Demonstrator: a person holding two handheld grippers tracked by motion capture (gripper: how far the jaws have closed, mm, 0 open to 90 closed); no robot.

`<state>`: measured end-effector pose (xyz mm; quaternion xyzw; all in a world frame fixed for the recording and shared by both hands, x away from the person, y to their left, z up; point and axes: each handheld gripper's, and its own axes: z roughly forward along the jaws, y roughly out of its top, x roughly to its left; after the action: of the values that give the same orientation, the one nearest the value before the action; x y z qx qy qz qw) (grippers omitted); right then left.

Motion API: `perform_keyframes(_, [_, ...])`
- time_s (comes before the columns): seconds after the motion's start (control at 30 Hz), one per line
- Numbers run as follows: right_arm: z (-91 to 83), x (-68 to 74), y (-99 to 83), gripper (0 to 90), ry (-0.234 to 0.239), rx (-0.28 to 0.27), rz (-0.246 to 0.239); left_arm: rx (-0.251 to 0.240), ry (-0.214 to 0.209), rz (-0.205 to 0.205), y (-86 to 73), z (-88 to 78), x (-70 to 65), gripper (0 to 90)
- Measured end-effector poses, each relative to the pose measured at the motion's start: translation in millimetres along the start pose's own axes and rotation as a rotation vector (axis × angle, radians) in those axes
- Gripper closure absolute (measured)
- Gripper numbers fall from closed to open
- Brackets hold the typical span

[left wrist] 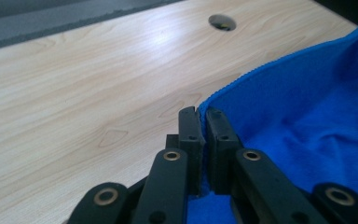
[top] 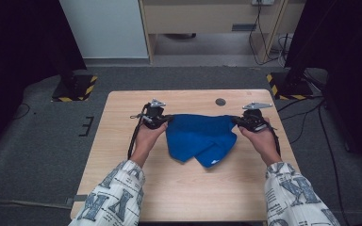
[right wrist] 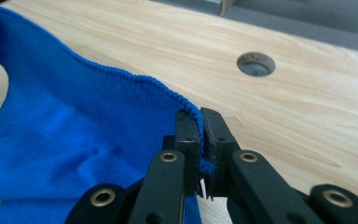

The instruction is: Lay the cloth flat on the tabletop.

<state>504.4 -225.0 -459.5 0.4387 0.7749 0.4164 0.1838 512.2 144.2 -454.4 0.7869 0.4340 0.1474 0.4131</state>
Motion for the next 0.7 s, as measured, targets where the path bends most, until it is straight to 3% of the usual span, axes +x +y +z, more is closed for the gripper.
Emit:
perform_keyframes(0.43, [23.3, -2.8, -7.2, 83.2, -0.025, 0.07, 0.007, 0.047, 0.018, -0.019, -8.0, 17.7, 8.0, 82.8])
perform_keyframes(0.53, [25.6, -1.9, -7.6, 75.8, -0.031, 0.079, 0.001, 0.042, 0.035, -0.012, -7.8, 18.7, 5.8, 68.2])
perform_keyframes(0.63, [25.4, -0.5, -6.8, 60.0, -0.054, 0.079, -0.004, 0.019, 0.045, 0.001, -6.5, 18.1, 2.5, 51.4])
perform_keyframes(0.7, [23.6, 0.7, -5.4, 50.8, -0.063, 0.068, 0.005, 0.005, 0.045, 0.007, -5.4, 16.8, 0.8, 46.3])
